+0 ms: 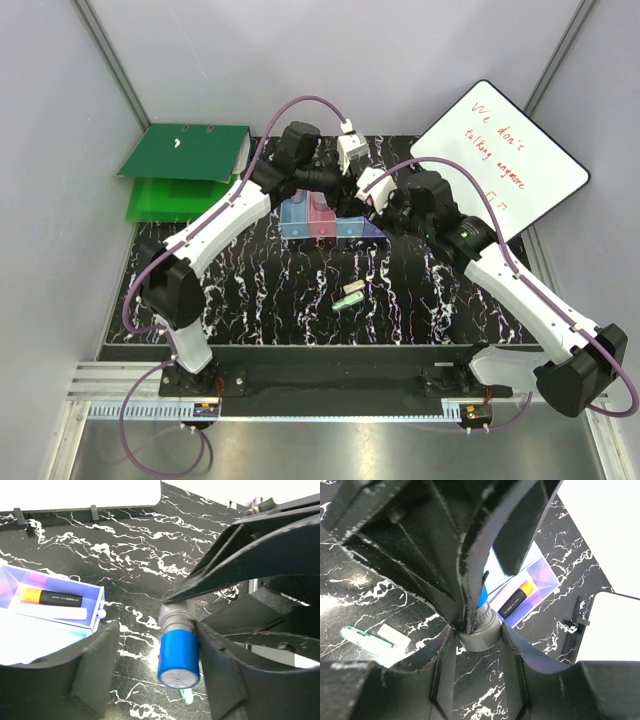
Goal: Sort the stationery into containers
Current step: Place the stationery in the storage box.
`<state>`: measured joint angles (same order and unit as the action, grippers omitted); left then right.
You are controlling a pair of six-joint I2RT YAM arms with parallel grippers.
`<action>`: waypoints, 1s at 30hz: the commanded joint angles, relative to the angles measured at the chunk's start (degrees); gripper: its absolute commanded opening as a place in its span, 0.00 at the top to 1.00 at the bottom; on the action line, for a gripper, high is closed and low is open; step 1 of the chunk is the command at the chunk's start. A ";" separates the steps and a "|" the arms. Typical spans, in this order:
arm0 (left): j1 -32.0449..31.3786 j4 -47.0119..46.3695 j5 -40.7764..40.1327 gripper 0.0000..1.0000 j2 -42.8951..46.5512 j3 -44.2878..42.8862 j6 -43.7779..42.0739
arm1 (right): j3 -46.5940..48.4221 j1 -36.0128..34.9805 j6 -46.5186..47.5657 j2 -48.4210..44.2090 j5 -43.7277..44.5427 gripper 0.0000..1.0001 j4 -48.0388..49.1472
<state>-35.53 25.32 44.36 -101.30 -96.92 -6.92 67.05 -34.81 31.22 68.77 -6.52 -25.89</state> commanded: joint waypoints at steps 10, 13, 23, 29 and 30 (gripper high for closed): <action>1.25 -2.03 3.18 0.26 1.54 -2.74 2.96 | 0.63 -0.35 0.94 -0.57 0.81 0.94 3.30; 1.43 -2.03 4.68 0.40 1.98 -2.13 3.05 | 0.45 -0.35 1.12 -0.66 1.07 0.94 3.30; 2.30 -2.03 8.99 0.70 2.86 0.07 3.66 | -0.25 -0.35 1.30 -1.18 1.87 0.94 3.56; 2.83 -1.77 10.57 0.79 3.47 1.21 3.66 | -0.43 -0.35 1.74 -1.01 2.31 0.93 3.83; 2.92 -1.85 10.75 0.82 3.56 1.12 3.84 | -0.34 -0.26 1.74 -0.92 2.22 0.92 4.00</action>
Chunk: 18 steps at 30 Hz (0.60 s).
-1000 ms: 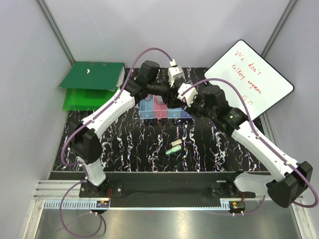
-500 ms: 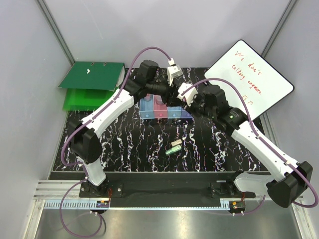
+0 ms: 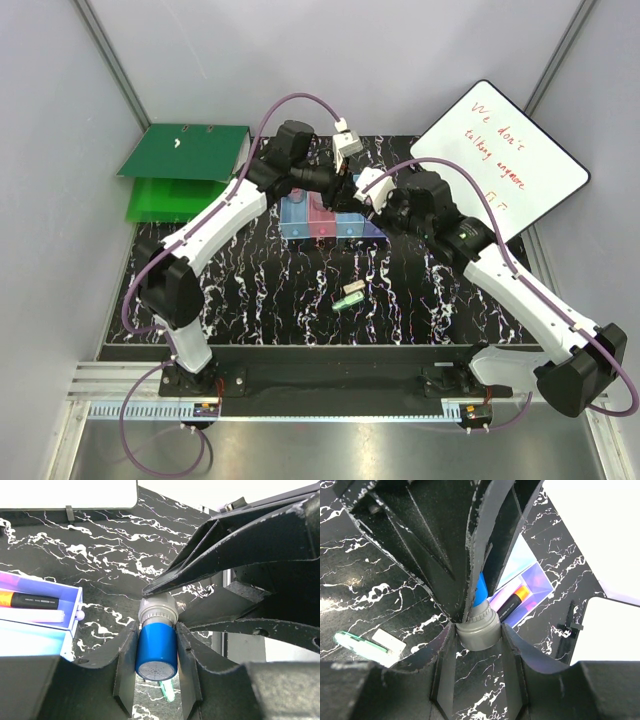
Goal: Sort the stationery into containers
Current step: Place the stationery in the storage box.
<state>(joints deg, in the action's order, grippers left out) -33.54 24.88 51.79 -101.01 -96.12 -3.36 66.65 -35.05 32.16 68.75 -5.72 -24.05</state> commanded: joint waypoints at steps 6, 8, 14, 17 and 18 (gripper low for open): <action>1.11 -1.33 3.67 0.96 2.93 -0.30 1.51 | 0.23 -0.02 1.15 -0.55 0.79 0.24 2.08; 1.28 -1.42 3.41 0.98 3.10 -0.39 1.42 | 0.15 -0.11 1.32 -0.46 0.88 0.14 2.08; 2.07 -1.24 1.83 1.00 3.19 -0.12 0.98 | -0.30 -0.11 1.41 -0.90 0.62 0.00 2.08; 2.51 2.69 -2.46 1.00 2.84 -1.70 -3.21 | -0.73 -0.11 1.59 -1.25 0.97 0.00 1.91; 2.51 4.45 -4.31 1.00 2.66 -3.01 -5.41 | -1.17 -0.11 1.67 -1.77 1.14 0.00 1.64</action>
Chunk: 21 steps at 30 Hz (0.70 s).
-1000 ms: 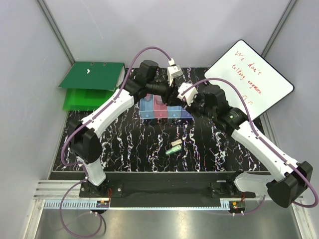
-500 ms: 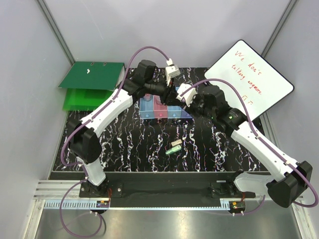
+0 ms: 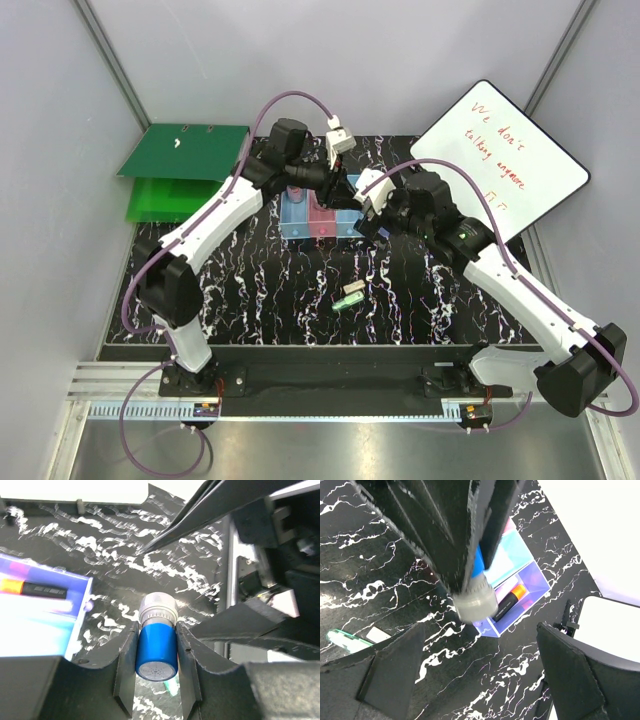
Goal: Sort the stationery into containers
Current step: Place the stationery in the storage box.
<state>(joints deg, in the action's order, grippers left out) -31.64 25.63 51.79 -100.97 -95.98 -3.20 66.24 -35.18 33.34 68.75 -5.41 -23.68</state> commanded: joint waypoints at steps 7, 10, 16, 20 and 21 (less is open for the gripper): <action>0.70 15.50 -29.41 1.00 -1.85 -6.05 -22.71 | -2.51 0.02 1.11 -3.62 2.24 0.00 1.09; 0.53 18.66 -35.96 1.00 -4.40 -6.58 -29.29 | -3.22 0.11 1.20 -4.24 2.16 0.00 1.01; 0.09 25.25 -43.96 1.00 -13.44 -11.59 -38.62 | -3.31 0.02 1.55 -4.15 2.25 0.00 1.18; -0.18 26.23 -46.25 1.00 -16.80 -12.82 -42.32 | -3.31 0.11 1.55 -4.24 2.42 0.00 1.18; -0.18 26.14 -46.17 1.00 -17.41 -13.00 -42.93 | -3.48 0.02 1.55 -4.33 2.51 0.00 1.09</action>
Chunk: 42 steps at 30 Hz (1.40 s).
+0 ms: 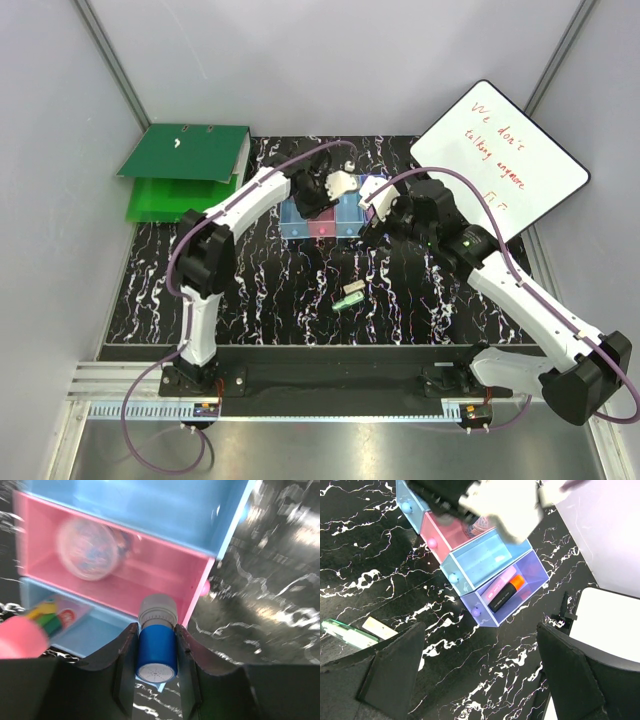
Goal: Sort the stationery into containers
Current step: Place the stationery in the storage box.
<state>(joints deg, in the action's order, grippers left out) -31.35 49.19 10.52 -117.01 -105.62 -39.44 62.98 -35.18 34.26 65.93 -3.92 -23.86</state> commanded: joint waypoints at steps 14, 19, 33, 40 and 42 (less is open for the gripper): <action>-0.81 2.67 -3.32 1.00 -4.89 -6.44 -9.42 | -0.23 0.02 0.81 -0.98 0.76 0.00 1.71; -1.34 2.58 -2.17 0.99 -6.38 -6.87 -11.53 | -0.49 0.02 0.46 -1.16 0.76 0.00 1.88; -2.04 3.10 -0.07 0.96 -9.64 -10.13 -18.56 | -0.40 0.11 0.81 -1.33 0.93 0.00 2.23; -2.04 4.07 0.46 0.69 -11.22 -11.71 -19.53 | -1.19 0.02 0.72 -2.12 1.29 0.00 2.50; -2.04 4.25 0.55 0.62 -11.40 -11.62 -19.53 | -1.37 0.02 0.63 -2.12 1.37 0.00 2.67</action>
<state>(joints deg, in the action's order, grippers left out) -33.34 53.12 9.06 -127.63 -114.76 -57.54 61.98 -35.18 34.65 65.56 -3.75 -23.75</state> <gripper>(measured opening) 0.368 0.994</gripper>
